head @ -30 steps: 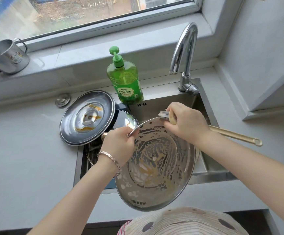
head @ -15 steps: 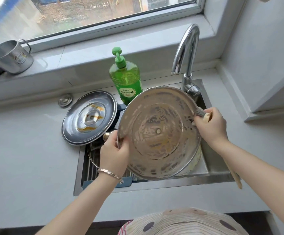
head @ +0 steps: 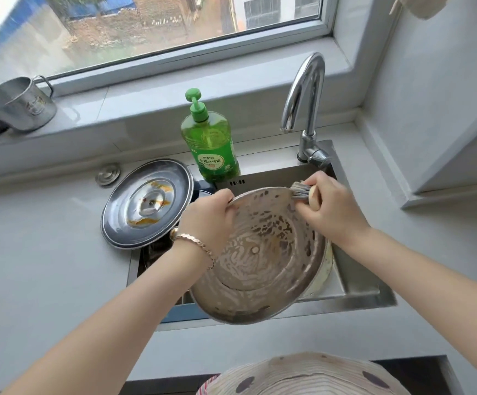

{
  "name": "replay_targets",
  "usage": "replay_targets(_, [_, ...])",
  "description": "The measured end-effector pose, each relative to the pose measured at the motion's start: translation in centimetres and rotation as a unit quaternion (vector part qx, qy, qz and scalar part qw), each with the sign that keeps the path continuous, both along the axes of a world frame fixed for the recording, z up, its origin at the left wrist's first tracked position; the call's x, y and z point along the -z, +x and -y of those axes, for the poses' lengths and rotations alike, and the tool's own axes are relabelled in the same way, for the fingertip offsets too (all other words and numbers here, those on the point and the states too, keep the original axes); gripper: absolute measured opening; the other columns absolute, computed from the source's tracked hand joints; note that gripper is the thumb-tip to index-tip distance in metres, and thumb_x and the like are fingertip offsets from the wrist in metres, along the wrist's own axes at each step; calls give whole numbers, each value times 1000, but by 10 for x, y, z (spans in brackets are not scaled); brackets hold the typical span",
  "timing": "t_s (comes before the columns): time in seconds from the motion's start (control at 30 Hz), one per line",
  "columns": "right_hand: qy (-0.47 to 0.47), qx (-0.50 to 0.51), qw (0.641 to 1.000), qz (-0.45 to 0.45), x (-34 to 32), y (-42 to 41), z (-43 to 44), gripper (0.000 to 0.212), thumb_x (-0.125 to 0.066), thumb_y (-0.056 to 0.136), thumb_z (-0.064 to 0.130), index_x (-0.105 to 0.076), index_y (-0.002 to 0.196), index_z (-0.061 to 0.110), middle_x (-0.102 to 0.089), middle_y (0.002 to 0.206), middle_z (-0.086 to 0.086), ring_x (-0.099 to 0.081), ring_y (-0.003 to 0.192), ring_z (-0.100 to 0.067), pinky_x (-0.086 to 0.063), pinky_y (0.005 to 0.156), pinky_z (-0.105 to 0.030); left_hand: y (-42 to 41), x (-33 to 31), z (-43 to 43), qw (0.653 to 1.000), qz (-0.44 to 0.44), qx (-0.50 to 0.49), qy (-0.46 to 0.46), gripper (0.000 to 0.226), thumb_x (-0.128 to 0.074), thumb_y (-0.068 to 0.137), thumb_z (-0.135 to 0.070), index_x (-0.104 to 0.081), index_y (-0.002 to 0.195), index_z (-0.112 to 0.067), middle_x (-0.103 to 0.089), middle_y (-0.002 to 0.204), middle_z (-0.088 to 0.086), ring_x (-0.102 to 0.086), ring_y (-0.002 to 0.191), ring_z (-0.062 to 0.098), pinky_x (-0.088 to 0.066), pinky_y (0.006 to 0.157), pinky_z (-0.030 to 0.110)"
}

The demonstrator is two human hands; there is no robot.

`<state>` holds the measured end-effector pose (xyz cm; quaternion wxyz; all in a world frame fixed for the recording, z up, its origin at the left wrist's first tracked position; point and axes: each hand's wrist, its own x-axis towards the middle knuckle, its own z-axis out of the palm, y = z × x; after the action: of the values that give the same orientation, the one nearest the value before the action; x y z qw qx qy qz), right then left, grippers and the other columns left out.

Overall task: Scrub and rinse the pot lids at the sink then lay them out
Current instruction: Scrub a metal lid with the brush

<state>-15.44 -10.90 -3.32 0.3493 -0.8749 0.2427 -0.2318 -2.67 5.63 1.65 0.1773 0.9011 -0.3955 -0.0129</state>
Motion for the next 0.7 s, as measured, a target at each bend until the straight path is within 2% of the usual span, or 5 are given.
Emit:
replay_targets(0.07, [79,51,994,-64,9,-12,7,16,-64,82,13,-52,88,6,-53,72,-5,-49,72,-22,-32,58,-27,3,0,-8,997,-15,-37,-73,21,-47,92,-11,-56,77,0,-58,68,15,-51,67,32,-23,59,30])
replay_targets(0.13, [81,63,991,-82,9,-14,4,17,-63,83,16,-51,89,7,-53,75,-4,-50,74,-22,-34,60,-29,2,1,-10,996,-9,-28,-84,23,-46,92,-14,-62,83,1,-61,69,16,-54,68,32,-31,61,32])
replay_targets(0.33, [-95,-98,990,34,-19,15,-26,23,-71,71,9,-56,88,4,-42,72,7,-53,63,-23,-47,57,-32,-11,6,-4,996,28,70,-38,40,-34,79,-26,-65,86,-2,-64,67,17,-58,63,35,-43,58,35])
replay_targets(0.57, [172,108,979,-29,6,2,-7,19,-64,82,20,-48,92,14,-52,74,3,-47,65,-13,-34,51,-21,-16,16,-26,975,-104,-102,-167,25,-54,88,-6,-60,65,0,-48,49,3,-41,50,18,-30,50,27])
replay_targets(0.7, [232,181,955,-43,16,-1,-1,21,-65,82,24,-50,93,15,-55,77,4,-50,68,-12,-35,52,-20,-33,25,-30,910,-209,-240,-266,38,-58,89,-12,-52,52,-10,-42,44,-7,-35,42,4,-27,43,13])
